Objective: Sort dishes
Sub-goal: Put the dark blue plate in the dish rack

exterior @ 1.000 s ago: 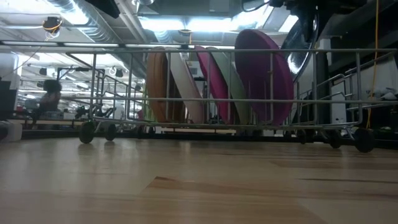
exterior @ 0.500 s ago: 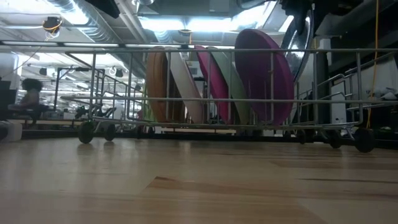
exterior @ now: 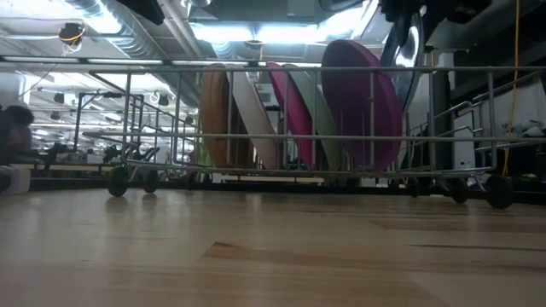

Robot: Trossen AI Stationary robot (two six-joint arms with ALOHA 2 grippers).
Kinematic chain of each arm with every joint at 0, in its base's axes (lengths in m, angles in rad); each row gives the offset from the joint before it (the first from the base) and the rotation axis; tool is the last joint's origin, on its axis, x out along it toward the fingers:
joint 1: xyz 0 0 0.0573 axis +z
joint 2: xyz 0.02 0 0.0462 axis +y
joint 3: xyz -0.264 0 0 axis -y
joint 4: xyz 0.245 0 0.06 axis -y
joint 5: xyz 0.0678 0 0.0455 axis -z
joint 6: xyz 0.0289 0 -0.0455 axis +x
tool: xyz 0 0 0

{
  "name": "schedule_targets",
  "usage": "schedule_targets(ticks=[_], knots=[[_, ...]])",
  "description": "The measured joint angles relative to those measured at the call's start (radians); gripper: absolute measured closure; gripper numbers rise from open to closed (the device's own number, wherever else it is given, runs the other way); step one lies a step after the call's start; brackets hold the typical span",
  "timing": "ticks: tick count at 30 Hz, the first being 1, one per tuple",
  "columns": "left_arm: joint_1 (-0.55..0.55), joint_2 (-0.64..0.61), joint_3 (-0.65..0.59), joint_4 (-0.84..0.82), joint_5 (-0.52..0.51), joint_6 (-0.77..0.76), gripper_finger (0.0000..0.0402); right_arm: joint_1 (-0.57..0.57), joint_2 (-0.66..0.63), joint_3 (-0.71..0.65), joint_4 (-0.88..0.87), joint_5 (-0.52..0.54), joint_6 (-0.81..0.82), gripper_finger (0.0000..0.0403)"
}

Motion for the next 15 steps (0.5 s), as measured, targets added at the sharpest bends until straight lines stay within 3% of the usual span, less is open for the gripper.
schedule_targets(ticks=[15], knots=[[0.0,0.0,0.0,0.0,0.0,0.0,0.0277,0.0,0.13,-0.001,0.015,-0.016,-0.023,0.0285]])
